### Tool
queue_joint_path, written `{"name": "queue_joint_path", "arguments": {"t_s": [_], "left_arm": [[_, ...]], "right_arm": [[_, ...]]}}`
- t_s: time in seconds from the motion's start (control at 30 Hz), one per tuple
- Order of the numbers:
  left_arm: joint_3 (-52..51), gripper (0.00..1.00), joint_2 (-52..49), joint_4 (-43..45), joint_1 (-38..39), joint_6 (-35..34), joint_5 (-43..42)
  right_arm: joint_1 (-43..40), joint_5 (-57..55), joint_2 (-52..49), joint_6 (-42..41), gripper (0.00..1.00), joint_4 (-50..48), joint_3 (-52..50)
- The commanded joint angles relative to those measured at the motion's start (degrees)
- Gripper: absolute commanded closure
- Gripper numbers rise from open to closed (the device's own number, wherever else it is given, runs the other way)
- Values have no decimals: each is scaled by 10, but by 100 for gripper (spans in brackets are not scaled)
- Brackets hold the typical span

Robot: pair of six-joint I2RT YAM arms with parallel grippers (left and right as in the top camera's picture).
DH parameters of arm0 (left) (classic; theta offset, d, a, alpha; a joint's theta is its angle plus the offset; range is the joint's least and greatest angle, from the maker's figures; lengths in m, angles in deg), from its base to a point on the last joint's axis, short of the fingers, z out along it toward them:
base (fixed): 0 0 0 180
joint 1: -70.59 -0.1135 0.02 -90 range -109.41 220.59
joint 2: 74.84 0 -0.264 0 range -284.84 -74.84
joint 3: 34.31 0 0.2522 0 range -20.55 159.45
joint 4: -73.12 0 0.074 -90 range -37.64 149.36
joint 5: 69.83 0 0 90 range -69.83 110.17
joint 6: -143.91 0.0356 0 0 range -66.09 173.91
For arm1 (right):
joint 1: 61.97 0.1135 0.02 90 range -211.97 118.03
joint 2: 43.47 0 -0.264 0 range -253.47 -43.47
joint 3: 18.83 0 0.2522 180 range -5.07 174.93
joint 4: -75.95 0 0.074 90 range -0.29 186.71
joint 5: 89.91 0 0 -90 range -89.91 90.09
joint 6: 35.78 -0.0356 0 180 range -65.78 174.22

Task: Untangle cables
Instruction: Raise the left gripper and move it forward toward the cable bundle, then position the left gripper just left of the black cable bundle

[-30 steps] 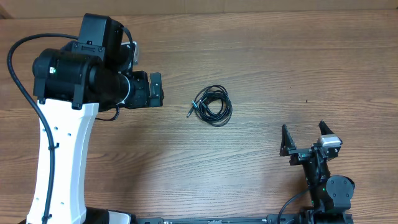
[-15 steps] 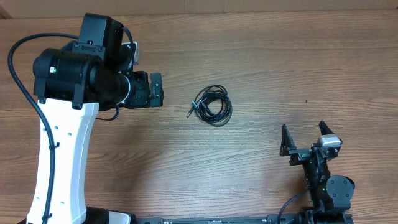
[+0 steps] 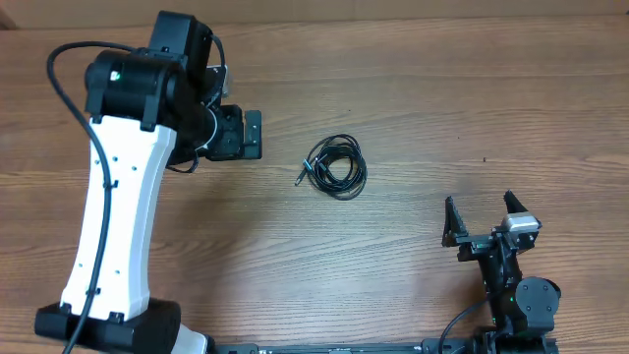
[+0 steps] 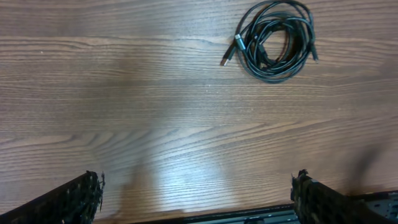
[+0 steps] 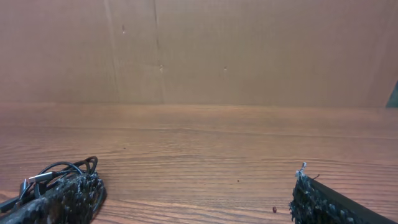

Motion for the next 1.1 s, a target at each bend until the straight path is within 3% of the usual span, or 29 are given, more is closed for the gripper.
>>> {"name": "queue_joint_path", "arguments": {"t_s": [0.0, 1.07], "left_arm": [[2, 0, -17, -1, 4, 16, 8], [-52, 0, -30, -1, 4, 28, 8]], "right_arm": [[3, -2, 6, 1, 0, -2, -6], [3, -2, 6, 1, 0, -2, -6]]}}
